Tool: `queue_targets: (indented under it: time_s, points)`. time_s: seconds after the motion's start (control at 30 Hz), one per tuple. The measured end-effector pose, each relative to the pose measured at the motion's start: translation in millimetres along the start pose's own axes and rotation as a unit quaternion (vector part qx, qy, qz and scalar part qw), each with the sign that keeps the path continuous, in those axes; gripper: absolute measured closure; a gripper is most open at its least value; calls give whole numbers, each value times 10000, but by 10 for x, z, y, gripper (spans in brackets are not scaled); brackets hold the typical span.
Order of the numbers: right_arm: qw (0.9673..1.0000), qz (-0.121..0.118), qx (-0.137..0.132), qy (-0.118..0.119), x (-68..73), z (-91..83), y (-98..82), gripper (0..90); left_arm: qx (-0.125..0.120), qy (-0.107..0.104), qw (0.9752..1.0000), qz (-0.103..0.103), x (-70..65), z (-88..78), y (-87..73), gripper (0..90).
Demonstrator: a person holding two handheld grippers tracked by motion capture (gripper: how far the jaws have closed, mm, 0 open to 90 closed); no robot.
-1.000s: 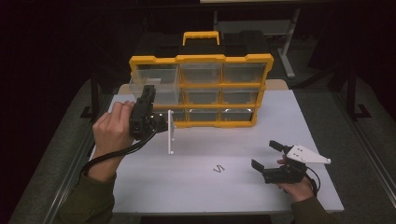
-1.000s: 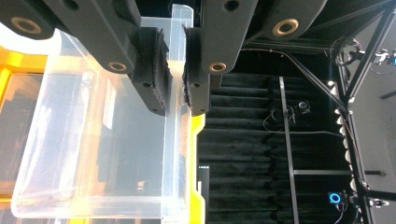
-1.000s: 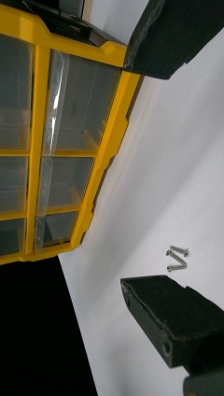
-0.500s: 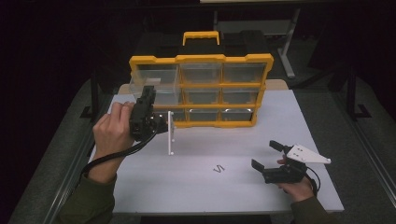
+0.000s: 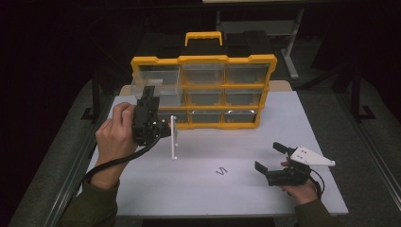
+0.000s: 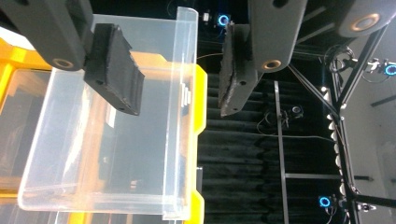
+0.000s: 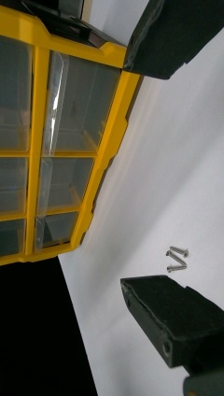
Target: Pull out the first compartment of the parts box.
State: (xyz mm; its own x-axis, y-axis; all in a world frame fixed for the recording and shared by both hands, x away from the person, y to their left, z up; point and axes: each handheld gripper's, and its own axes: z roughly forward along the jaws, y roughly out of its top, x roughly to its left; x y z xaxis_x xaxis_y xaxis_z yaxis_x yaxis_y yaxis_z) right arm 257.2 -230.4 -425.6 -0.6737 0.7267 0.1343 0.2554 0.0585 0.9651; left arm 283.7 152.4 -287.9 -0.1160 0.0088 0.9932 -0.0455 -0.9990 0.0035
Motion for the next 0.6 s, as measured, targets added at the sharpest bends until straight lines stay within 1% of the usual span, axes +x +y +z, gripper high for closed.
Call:
queue_targets:
  time_s: [0.03, 0.2, 0.23, 0.27, 0.3, 0.43, 0.5, 0.53, 0.6]
  points:
    - [10000, 6, 6, -5, 0, 0, 0, 0, -3, 0, 10000, -48, -16, -7, 1, 457]
    - [10000, 2, 22, -6, -5, 3, -2, 0, 11, 23, 10000, -76, -74, -32, 4, 406]
    - [10000, 4, 18, -5, -4, 3, -2, 0, 22, -14, 9999, -100, -101, -41, 7, 397]
    - [10000, 4, 18, -5, -4, 3, -2, 0, 22, -14, 9999, -100, -101, -41, 7, 394]
    - [10000, -5, 22, -5, -4, 4, -2, 0, 4, -56, 9999, -135, -130, -49, 12, 393]
    - [10000, -6, 23, -6, -4, 8, -3, 0, -51, -128, 9998, -159, -183, -83, 40, 394]
    - [10000, -7, 25, -7, -4, 9, -3, 0, -63, -129, 9997, -175, -198, -92, 47, 393]
    - [10000, -4, 25, -9, -4, 9, -4, 0, -80, -139, 9997, -192, -215, -96, 52, 388]
    - [10000, -1, 19, -13, -5, 9, -4, 0, -85, -202, 9996, -159, -254, -106, 72, 349]
